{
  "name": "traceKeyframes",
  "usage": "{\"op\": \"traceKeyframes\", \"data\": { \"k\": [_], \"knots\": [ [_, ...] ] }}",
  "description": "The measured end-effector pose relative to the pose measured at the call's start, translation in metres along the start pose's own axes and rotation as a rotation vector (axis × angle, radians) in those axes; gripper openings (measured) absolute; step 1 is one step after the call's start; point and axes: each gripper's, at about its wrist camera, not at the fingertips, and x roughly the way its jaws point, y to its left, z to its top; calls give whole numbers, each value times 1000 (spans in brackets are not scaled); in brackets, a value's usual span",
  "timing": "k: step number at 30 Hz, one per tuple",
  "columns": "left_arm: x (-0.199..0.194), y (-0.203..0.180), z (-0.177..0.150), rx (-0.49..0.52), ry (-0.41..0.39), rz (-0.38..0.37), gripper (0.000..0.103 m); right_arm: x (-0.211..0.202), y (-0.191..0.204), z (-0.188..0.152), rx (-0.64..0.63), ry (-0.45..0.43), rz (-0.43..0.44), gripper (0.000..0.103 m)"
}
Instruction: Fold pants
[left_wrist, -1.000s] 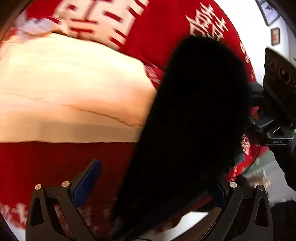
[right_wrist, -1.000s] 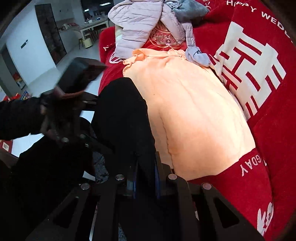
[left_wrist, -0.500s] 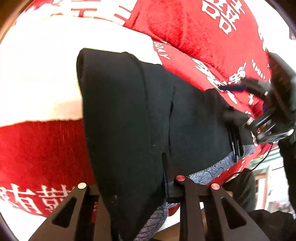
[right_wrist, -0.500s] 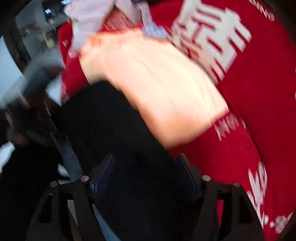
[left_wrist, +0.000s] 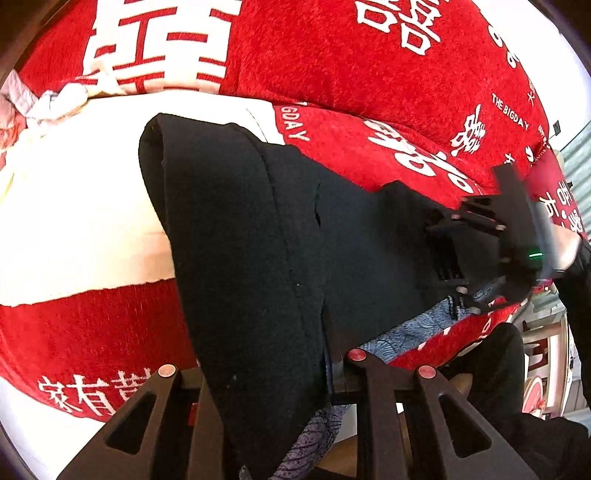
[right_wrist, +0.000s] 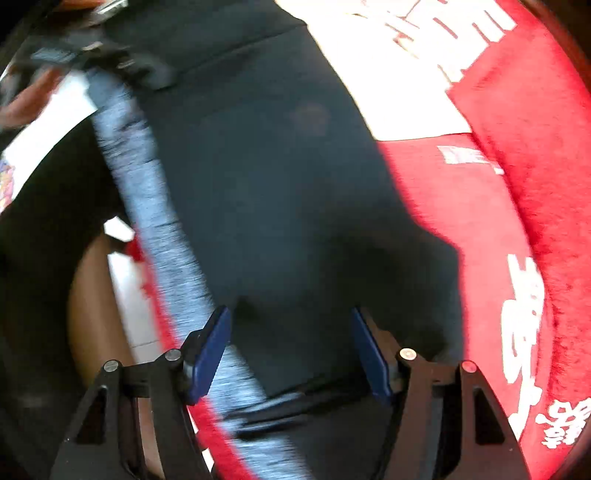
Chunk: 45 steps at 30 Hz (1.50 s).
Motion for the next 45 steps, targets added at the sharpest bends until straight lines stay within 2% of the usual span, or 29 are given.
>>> {"op": "traceKeyframes", "data": {
  "k": [1, 2, 3, 6, 9, 11, 14, 17, 21, 23, 25, 29, 33, 39, 45],
  "knots": [
    [-2, -3, 1, 6, -2, 5, 21, 15, -1, -1, -33, 63, -15, 70],
    [-5, -6, 2, 13, -2, 9, 21, 23, 0, -1, -50, 82, -9, 70],
    [-7, -9, 3, 19, -3, 18, 21, 23, -1, 1, -48, 46, 4, 74],
    [-8, -27, 10, 31, -2, 36, 21, 26, -11, 3, -9, 29, 30, 79],
    [-13, -48, 17, 55, -5, 51, 21, 20, -13, 4, 12, 30, 16, 79],
    [-17, -61, 18, 68, -11, 52, 20, 3, -14, -5, 80, -29, 7, 79],
    [-24, -89, 23, 105, -16, 46, 20, -41, -28, -35, 229, -199, -20, 80],
    [-25, -127, 31, 153, -12, 33, 20, -82, -45, -85, 424, -317, -64, 80],
    [-19, -186, 47, 222, 8, 2, 20, -109, -49, -146, 583, -342, -185, 80],
    [-7, -222, 55, 267, 27, -10, 20, -114, -42, -170, 641, -319, -250, 80],
    [8, -255, 63, 305, 55, -11, 20, -115, -38, -199, 699, -302, -279, 80],
    [42, -322, 73, 378, 121, 8, 20, -110, -39, -252, 813, -289, -277, 80],
    [92, -373, 75, 432, 197, 42, 20, -101, -36, -287, 892, -284, -264, 80],
    [165, -404, 66, 446, 320, 118, 20, -90, -26, -321, 968, -293, -249, 80],
    [200, -414, 64, 436, 355, 170, 22, -82, -15, -339, 1018, -299, -228, 80]
  ]
}}
